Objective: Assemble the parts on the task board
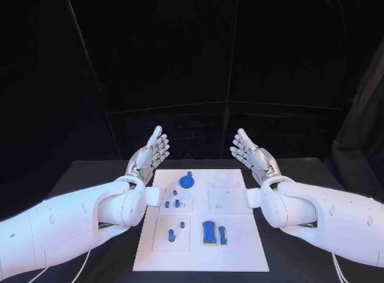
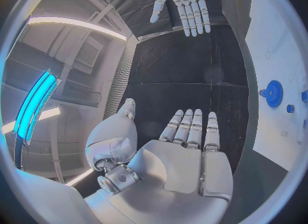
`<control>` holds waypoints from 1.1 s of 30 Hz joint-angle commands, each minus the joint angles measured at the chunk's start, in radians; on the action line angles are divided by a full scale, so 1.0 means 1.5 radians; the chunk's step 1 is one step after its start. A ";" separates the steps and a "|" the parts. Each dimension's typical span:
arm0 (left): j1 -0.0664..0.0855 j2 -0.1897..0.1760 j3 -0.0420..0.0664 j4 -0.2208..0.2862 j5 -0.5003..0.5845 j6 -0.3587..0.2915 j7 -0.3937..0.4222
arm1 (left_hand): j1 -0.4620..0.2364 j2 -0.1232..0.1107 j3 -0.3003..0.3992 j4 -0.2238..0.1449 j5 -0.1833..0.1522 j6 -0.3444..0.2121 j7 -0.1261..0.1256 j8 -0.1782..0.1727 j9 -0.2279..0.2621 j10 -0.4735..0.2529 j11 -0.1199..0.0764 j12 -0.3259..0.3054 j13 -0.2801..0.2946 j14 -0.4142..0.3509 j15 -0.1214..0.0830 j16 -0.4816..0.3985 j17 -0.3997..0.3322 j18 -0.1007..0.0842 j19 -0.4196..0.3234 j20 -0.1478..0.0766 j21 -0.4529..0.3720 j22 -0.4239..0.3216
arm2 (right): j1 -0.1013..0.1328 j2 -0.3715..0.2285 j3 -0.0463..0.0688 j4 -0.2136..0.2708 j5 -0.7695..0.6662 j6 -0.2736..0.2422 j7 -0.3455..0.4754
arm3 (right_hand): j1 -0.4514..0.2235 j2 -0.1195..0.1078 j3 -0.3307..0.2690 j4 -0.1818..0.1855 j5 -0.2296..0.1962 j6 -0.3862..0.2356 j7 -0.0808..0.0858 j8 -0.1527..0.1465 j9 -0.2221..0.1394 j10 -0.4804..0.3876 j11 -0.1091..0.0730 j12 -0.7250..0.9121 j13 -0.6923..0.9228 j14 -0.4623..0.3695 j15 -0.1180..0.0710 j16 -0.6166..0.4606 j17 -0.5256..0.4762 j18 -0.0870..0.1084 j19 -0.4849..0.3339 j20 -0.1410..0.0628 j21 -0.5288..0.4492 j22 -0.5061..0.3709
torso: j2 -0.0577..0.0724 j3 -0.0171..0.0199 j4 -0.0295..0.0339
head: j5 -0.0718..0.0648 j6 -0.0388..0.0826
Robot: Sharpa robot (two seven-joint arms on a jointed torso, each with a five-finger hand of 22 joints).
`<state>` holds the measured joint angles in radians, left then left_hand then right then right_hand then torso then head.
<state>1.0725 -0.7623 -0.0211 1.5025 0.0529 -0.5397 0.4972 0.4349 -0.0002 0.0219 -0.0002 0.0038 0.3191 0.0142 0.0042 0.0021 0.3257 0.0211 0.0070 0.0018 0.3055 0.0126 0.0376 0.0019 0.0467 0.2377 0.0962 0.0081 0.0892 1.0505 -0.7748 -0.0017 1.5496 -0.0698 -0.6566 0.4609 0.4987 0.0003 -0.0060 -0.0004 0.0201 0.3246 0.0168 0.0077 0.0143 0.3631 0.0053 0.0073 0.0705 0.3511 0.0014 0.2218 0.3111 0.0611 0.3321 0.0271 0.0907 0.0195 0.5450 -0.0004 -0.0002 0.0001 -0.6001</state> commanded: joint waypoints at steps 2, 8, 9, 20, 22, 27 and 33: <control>-0.009 -0.007 0.009 0.029 -0.031 -0.130 0.014 | -0.103 0.000 -0.015 0.000 -0.003 -0.075 -0.009 -0.003 -0.001 -0.077 -0.014 -0.005 -0.001 -0.072 -0.008 -0.025 -0.001 -0.031 -0.056 -0.064 -0.005 -0.059 | 0.000 -0.003 0.001 0.014 0.047 -0.076 0.039 | -0.116 0.000 0.004 0.000 -0.013 -0.076 -0.011 -0.005 -0.010 -0.085 -0.004 -0.005 -0.047 -0.082 -0.001 -0.052 -0.073 -0.041 -0.078 -0.018 -0.060 -0.013 | -0.001 0.0003 0.0001 | 0.000 0.000; -0.015 -0.012 0.014 0.045 -0.035 -0.154 0.015 | -0.144 0.000 -0.015 0.000 -0.003 -0.105 -0.009 -0.003 -0.001 -0.108 -0.014 -0.005 -0.001 -0.101 -0.008 -0.025 -0.001 -0.031 -0.079 -0.064 -0.005 -0.059 | 0.000 -0.003 0.001 0.014 0.047 -0.076 0.039 | -0.166 0.000 0.004 0.000 -0.013 -0.108 -0.011 -0.005 -0.010 -0.121 -0.004 -0.005 -0.047 -0.116 -0.001 -0.074 -0.103 -0.041 -0.110 -0.018 -0.060 -0.013 | -0.001 0.0003 0.0001 | 0.000 0.000; -0.015 -0.012 0.014 0.045 -0.035 -0.154 0.015 | -0.150 0.000 -0.015 0.000 -0.003 -0.110 -0.009 -0.003 -0.001 -0.112 -0.014 -0.005 -0.001 -0.105 -0.008 -0.025 -0.001 -0.031 -0.082 -0.064 -0.005 -0.059 | 0.000 -0.003 0.001 0.014 0.047 -0.076 0.039 | -0.172 0.000 0.004 0.000 -0.013 -0.112 -0.011 -0.005 -0.010 -0.125 -0.004 -0.005 -0.047 -0.121 -0.001 -0.077 -0.107 -0.041 -0.115 -0.018 -0.060 -0.013 | -0.001 0.0003 0.0001 | 0.000 0.000; -0.015 -0.012 0.014 0.045 -0.035 -0.154 0.015 | -0.201 0.000 -0.015 0.000 -0.003 -0.147 -0.009 -0.003 -0.001 -0.150 -0.014 -0.005 -0.001 -0.141 -0.008 -0.025 -0.001 -0.031 -0.108 -0.064 -0.005 -0.059 | 0.000 -0.003 0.001 0.014 0.047 -0.076 0.039 | -0.332 0.000 0.004 0.000 -0.013 -0.216 -0.011 -0.005 -0.010 -0.242 -0.004 -0.005 -0.047 -0.234 -0.001 -0.148 -0.207 -0.041 -0.221 -0.018 -0.060 -0.013 | -0.001 0.0003 0.0001 | 0.000 0.000; -0.015 -0.012 0.014 0.045 -0.035 -0.154 0.015 | -0.208 0.000 -0.015 0.000 -0.003 -0.151 -0.009 -0.003 -0.001 -0.156 -0.014 -0.005 -0.001 -0.146 -0.008 -0.025 -0.001 -0.031 -0.158 -0.064 -0.005 -0.059 | 0.000 -0.003 0.001 0.014 0.047 -0.076 0.039 | -0.332 0.000 0.004 0.000 -0.013 -0.216 -0.011 -0.005 -0.010 -0.242 -0.004 -0.005 -0.047 -0.234 -0.001 -0.148 -0.207 -0.041 -0.221 -0.018 -0.060 -0.013 | -0.001 0.0003 0.0001 | 0.000 0.000; -0.015 -0.012 0.014 0.045 -0.035 -0.154 0.015 | -0.221 0.000 -0.015 0.000 -0.003 -0.162 -0.009 -0.003 -0.001 -0.165 -0.014 -0.005 -0.001 -0.155 -0.008 -0.025 -0.001 -0.031 -0.158 -0.064 -0.005 -0.059 | 0.000 -0.003 0.001 0.014 0.047 -0.076 0.039 | -0.332 0.000 0.004 0.000 -0.013 -0.216 -0.011 -0.005 -0.010 -0.242 -0.004 -0.005 -0.047 -0.234 -0.001 -0.148 -0.207 -0.041 -0.221 -0.018 -0.060 -0.013 | -0.001 0.0003 0.0001 | 0.000 0.000; -0.015 -0.012 0.014 0.045 -0.035 -0.154 0.015 | -0.290 0.000 -0.015 0.000 -0.003 -0.213 -0.009 -0.003 -0.001 -0.217 -0.014 -0.005 -0.001 -0.204 -0.008 -0.025 -0.001 -0.031 -0.158 -0.064 -0.005 -0.059 | 0.000 -0.003 0.001 0.014 0.047 -0.076 0.039 | -0.332 0.000 0.004 0.000 -0.013 -0.216 -0.011 -0.005 -0.010 -0.242 -0.004 -0.005 -0.047 -0.234 -0.001 -0.148 -0.207 -0.041 -0.221 -0.018 -0.060 -0.013 | -0.001 0.0003 0.0001 | 0.000 0.000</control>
<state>1.0483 -0.7800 -0.0015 1.5682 0.0140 -0.7638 0.5007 0.0075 0.0001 0.0060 -0.0001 0.0038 0.0052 -0.0002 0.0041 0.0016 0.0052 0.0001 0.0067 0.0012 0.0037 0.0001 0.0068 0.0009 0.0056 0.0042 -0.0011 0.0040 0.0009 1.0482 -0.7799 -0.0010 1.5675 0.0019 -0.7633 0.5055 0.0054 0.0004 -0.0060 -0.0004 0.0056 0.0048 -0.0003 0.0040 0.0010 0.0052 0.0000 0.0037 0.0011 0.0036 -0.0002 0.0035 0.0009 0.0068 0.0055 -0.0003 0.0034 0.0010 0.5442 0.0000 0.0001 0.0001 -0.6000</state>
